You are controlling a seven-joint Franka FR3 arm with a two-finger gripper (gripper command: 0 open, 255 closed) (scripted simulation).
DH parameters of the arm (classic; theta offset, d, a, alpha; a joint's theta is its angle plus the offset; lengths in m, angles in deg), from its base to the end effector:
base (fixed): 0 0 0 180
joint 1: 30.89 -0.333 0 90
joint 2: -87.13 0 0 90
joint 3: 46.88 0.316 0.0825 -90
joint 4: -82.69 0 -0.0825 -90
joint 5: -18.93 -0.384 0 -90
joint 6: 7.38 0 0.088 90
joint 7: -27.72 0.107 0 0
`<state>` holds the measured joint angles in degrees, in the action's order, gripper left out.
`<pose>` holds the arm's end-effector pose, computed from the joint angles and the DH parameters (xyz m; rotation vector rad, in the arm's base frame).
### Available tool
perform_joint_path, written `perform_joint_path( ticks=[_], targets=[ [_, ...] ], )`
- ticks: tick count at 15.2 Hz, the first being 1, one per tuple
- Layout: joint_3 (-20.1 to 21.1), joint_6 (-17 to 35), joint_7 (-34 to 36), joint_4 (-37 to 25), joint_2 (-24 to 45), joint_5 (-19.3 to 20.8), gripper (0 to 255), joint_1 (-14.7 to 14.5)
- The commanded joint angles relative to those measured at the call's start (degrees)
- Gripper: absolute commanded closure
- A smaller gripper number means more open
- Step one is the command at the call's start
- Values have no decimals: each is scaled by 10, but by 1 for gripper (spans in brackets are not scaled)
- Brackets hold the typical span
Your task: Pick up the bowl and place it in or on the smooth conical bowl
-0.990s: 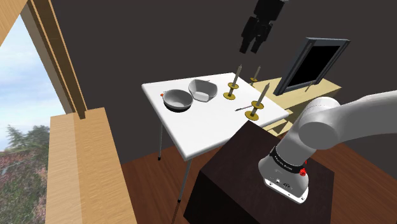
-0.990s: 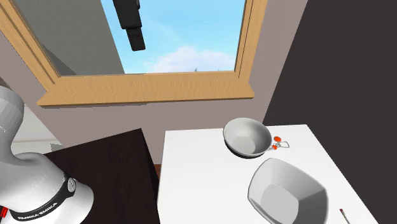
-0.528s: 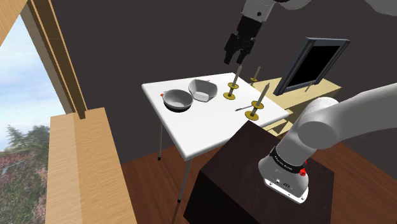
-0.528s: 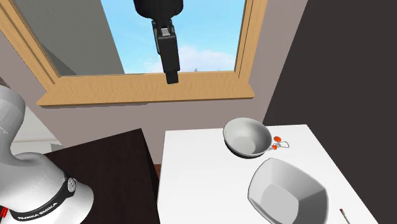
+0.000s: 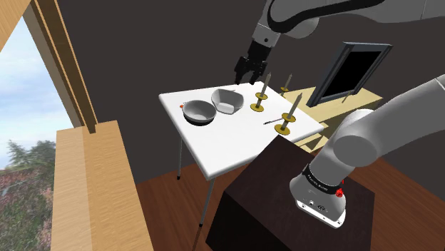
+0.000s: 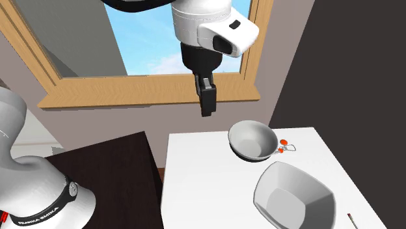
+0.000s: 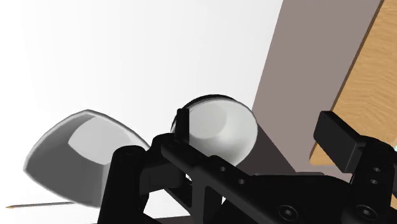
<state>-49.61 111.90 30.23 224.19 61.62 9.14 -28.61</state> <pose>0.4131 -0.0283 0.4585 -2.9537 0.3064 -0.0884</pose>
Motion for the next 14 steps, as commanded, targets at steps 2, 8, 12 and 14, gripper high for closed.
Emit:
perform_joint_path(
  ticks=[2,8,12,14],
  targets=[
    [-8,64,-9,-2,62,-15,0,1],
    [-24,165,-37,-30,188,-61,0,-1],
    [-31,218,-66,-65,278,-106,0,0],
    [-31,240,-83,-88,323,-132,0,3]
  ],
)
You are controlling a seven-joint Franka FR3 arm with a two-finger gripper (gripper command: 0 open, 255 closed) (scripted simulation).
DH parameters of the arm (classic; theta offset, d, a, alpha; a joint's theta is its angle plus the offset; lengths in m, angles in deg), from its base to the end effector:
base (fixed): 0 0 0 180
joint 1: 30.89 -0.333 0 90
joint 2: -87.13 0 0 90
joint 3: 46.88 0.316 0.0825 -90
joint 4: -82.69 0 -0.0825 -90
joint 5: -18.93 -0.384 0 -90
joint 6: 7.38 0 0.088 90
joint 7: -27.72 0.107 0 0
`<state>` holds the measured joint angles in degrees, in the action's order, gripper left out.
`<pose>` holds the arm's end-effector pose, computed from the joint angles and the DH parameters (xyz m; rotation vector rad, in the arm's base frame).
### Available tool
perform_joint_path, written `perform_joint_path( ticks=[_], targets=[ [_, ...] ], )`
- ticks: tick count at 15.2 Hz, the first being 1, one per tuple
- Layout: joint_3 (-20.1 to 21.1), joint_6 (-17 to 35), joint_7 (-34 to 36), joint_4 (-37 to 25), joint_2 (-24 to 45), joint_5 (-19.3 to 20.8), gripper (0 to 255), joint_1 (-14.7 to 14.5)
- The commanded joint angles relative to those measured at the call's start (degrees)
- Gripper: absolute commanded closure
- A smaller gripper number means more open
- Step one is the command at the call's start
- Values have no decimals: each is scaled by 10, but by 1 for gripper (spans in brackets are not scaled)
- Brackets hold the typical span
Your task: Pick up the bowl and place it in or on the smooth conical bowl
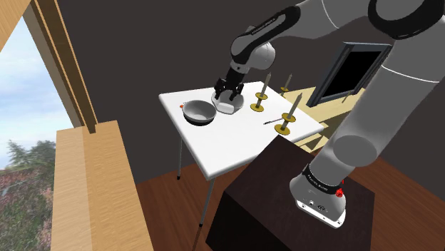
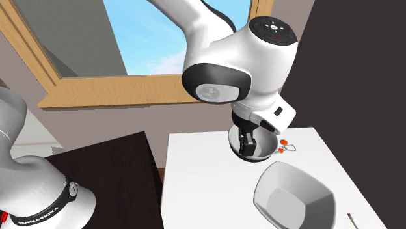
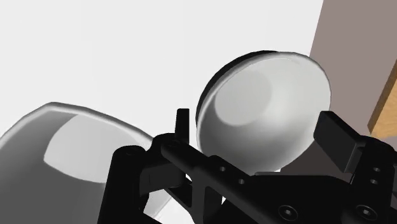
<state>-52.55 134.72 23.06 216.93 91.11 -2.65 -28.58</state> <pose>0.5113 -0.0731 0.3103 -2.8696 0.5045 -0.1366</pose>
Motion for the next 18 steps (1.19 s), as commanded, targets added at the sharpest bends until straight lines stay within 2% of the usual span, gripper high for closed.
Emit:
perform_joint_path(
  ticks=[1,8,18],
  targets=[
    [0,21,-19,-28,50,-27,0,5],
    [18,68,-64,-129,200,-103,0,34],
    [36,104,-81,-149,255,-127,0,37]
  ],
)
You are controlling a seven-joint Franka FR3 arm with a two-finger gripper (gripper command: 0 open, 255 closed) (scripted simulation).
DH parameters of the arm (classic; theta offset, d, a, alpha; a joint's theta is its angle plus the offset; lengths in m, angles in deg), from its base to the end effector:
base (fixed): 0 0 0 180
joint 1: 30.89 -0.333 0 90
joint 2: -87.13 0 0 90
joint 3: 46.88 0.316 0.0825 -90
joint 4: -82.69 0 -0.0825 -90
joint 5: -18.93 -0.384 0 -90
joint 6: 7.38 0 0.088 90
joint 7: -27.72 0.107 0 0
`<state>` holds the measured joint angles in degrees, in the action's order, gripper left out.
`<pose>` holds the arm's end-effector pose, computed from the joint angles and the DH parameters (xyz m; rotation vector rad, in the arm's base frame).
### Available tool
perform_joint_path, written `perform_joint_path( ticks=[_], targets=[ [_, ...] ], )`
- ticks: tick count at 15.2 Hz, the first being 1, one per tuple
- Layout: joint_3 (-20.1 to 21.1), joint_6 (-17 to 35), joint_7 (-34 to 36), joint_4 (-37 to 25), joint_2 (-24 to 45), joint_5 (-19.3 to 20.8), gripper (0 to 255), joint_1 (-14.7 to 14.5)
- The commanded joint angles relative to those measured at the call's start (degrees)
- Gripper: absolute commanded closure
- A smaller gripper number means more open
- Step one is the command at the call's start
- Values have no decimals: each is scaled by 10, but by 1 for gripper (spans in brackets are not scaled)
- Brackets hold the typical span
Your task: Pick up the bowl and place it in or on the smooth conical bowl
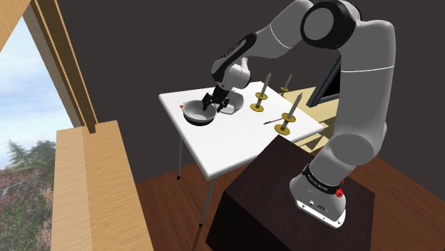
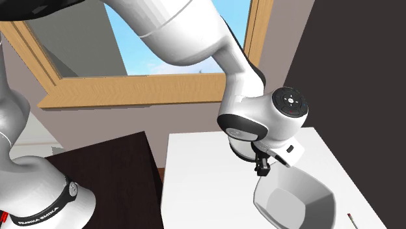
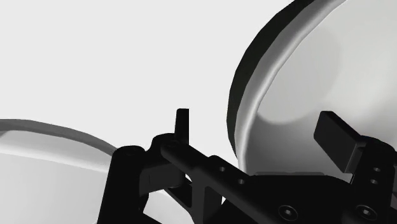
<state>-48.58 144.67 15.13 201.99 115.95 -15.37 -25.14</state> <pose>0.5816 -0.0917 0.1847 -2.8058 0.6107 -0.1692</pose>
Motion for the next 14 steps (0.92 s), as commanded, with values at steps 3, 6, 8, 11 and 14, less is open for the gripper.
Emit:
perform_joint_path(
  ticks=[3,6,8,11,14],
  targets=[
    [-3,4,-2,1,6,1,0,3],
    [-3,3,-2,1,6,1,255,4],
    [-4,2,-2,-1,7,2,255,4],
    [-2,5,-2,-1,8,0,255,4],
    [-1,7,-5,3,7,-2,255,5]
  ],
)
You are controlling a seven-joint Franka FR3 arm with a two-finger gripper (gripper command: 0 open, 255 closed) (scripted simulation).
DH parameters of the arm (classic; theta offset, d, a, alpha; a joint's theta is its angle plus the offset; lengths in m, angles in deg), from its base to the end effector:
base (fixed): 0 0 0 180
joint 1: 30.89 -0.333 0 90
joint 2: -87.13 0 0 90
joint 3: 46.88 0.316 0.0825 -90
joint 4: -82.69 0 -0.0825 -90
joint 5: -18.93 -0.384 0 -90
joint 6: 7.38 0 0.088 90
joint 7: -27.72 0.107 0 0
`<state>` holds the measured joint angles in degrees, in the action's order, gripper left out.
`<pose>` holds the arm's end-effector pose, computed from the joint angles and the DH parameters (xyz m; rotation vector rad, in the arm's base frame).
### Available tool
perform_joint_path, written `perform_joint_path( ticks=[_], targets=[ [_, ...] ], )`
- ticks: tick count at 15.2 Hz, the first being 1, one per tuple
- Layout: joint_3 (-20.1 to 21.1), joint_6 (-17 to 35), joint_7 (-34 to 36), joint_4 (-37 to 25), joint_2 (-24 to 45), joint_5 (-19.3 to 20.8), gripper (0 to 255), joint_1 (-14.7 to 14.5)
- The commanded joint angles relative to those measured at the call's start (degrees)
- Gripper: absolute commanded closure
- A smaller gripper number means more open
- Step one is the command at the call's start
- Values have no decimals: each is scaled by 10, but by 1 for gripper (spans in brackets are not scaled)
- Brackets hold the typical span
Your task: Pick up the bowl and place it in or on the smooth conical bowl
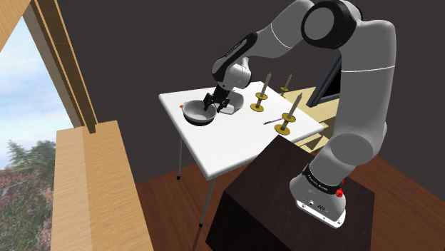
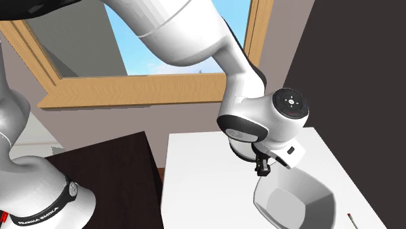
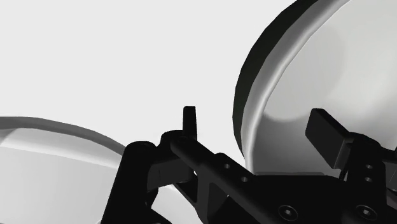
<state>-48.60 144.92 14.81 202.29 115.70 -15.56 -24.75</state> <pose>0.5799 -0.0961 0.1857 -2.8049 0.6182 -0.1765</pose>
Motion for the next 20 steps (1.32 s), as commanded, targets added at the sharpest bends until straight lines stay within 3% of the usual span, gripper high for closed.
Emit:
perform_joint_path(
  ticks=[1,20],
  targets=[
    [-2,2,2,-2,9,3,255,-1],
    [-43,-98,79,9,-110,74,255,-26]
  ],
)
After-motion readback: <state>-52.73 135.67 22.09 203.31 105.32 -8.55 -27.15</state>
